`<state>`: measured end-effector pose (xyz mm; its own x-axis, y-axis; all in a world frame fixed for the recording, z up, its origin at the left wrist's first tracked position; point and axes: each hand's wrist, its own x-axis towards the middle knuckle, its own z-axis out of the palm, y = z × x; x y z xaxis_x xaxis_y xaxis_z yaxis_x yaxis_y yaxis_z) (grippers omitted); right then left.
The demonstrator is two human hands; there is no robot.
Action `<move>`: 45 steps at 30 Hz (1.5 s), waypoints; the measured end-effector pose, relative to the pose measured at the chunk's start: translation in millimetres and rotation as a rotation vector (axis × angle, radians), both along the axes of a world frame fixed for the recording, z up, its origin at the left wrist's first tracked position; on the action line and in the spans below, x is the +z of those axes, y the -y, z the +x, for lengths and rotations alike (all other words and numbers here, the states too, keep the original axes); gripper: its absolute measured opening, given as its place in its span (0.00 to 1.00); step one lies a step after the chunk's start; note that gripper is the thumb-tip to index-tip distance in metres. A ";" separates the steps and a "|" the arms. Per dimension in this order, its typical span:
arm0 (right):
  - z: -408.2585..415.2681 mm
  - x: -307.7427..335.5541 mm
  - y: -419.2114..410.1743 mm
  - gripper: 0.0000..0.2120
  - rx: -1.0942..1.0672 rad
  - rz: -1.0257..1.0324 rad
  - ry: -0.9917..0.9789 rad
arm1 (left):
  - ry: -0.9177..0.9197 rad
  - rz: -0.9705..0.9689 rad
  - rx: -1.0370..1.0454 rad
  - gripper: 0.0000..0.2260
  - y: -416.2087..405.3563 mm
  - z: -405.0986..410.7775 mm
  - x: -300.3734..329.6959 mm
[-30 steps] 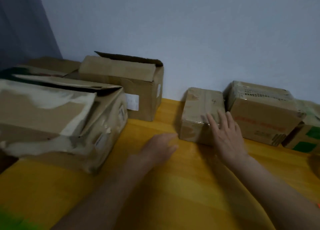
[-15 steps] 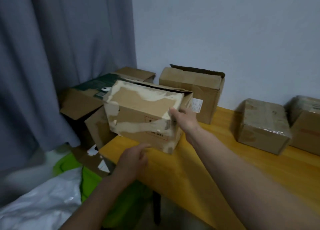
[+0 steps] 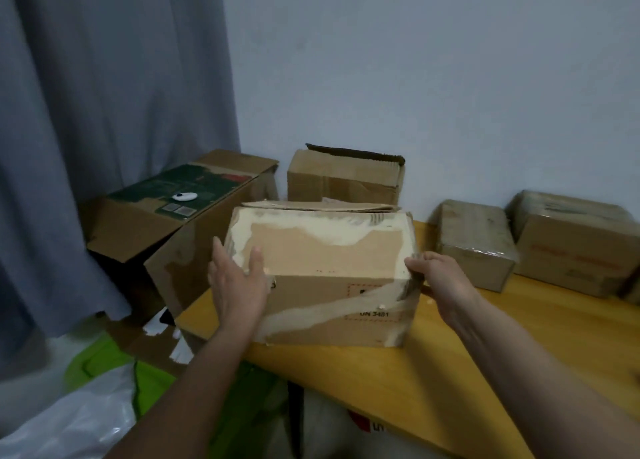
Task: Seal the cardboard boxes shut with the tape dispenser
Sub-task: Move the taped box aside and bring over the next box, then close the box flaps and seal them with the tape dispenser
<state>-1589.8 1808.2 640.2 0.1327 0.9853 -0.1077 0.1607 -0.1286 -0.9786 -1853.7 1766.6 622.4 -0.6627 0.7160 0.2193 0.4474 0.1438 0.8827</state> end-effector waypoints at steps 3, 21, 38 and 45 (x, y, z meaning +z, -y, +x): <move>47.6 2.6 29.4 0.12 -0.062 0.002 0.035 | 0.004 0.014 -0.022 0.29 -0.1 44.4 -5.8; 215.2 -14.5 138.5 0.20 -0.589 0.111 0.467 | -0.504 0.017 -0.447 0.37 18.8 241.6 14.4; 243.6 -0.5 107.3 0.25 -0.059 0.042 0.925 | -1.042 -0.472 -1.079 0.32 -18.1 298.5 20.5; 253.5 0.3 109.6 0.20 -0.254 0.119 0.293 | -1.051 -0.373 -1.233 0.39 -0.6 331.4 22.2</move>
<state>-1336.3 1698.6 640.4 0.3817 0.9205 0.0839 0.4130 -0.0887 -0.9064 -1522.3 1767.2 644.6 0.6201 0.7756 -0.1176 0.7835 -0.6047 0.1431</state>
